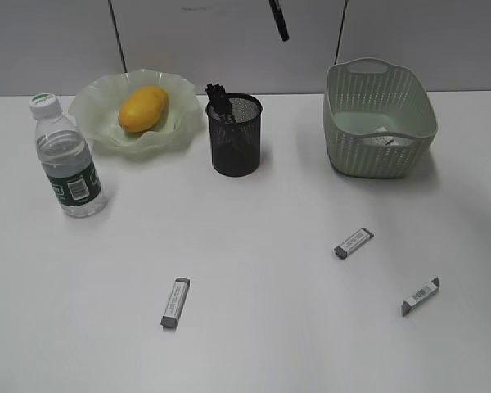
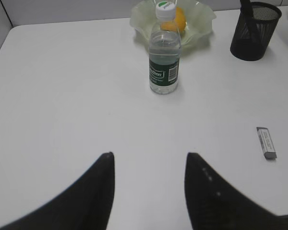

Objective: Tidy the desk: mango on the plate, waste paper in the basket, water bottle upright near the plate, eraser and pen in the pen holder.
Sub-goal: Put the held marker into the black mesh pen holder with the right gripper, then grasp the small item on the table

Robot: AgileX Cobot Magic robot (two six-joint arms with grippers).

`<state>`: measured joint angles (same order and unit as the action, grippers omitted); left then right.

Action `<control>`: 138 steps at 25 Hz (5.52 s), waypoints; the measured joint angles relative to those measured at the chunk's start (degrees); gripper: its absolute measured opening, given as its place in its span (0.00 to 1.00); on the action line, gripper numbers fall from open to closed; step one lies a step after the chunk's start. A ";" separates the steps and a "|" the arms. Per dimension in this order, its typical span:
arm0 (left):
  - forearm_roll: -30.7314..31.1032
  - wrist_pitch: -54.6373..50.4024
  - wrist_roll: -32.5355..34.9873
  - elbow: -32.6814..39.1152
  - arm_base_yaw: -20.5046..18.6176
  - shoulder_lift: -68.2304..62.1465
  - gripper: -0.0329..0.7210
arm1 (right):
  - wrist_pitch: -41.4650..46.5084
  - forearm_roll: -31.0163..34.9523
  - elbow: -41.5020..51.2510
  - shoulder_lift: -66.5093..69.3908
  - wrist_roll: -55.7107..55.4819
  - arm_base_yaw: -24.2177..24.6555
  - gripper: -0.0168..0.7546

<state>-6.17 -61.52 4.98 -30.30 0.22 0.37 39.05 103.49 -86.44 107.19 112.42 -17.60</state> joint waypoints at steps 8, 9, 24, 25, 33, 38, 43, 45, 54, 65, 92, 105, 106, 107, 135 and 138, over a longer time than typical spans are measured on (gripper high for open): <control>0.00 0.00 0.00 0.00 0.00 0.00 0.53 | 0.75 0.44 -3.49 7.54 5.88 0.00 0.13; 0.00 0.00 0.00 0.00 0.00 0.00 0.53 | 1.39 0.44 -4.50 8.90 5.88 0.00 0.13; 0.05 0.00 0.00 0.00 0.00 0.00 0.53 | 3.93 0.63 -17.36 23.58 1.58 -1.66 0.13; 0.05 0.00 0.00 0.00 0.00 0.00 0.53 | 3.25 0.63 -17.36 23.93 1.53 -1.65 0.13; 0.05 0.00 0.00 0.00 0.00 0.00 0.53 | 1.04 0.66 -17.42 26.28 1.39 -1.67 0.13; 0.05 0.00 0.00 0.00 0.00 0.00 0.53 | -0.21 0.72 -17.42 26.99 1.39 -1.67 0.13; 0.05 0.00 0.00 0.00 0.00 0.00 0.53 | -1.36 0.78 -17.42 28.01 1.37 -1.67 0.13; 0.05 0.00 0.00 0.00 0.00 0.00 0.53 | -1.41 0.78 -17.42 28.43 1.37 -1.67 0.13; 0.05 0.00 0.00 0.00 0.00 0.00 0.53 | -1.73 0.78 -17.42 28.90 1.37 -1.67 0.13; 0.05 0.00 0.00 0.00 0.00 0.00 0.53 | -2.59 0.78 -17.42 29.43 1.37 -1.67 0.43; 0.05 0.00 0.00 0.00 0.00 0.00 0.53 | -25.21 -17.43 -17.52 9.92 -8.76 -1.67 0.51; 0.05 0.00 0.00 0.00 0.00 0.00 0.53 | -74.82 -9.49 -17.52 6.94 13.57 -1.42 0.51; 0.05 0.00 0.00 0.00 0.00 0.00 0.53 | -77.82 -5.16 -17.52 6.94 17.51 -1.10 0.51; 0.05 0.00 0.00 0.00 0.00 0.00 0.53 | -79.79 -2.79 -17.52 6.94 20.04 -0.74 0.51; -0.14 0.00 0.00 0.00 0.00 0.00 0.53 | -74.77 1.36 -18.69 2.87 23.36 -0.45 0.51; -0.14 0.00 0.00 0.00 0.00 0.00 0.53 | -75.51 1.36 -18.69 2.87 23.19 -0.45 0.51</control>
<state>-6.31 -61.52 4.98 -30.30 0.22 0.37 -36.47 104.85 -105.13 110.06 135.60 -18.04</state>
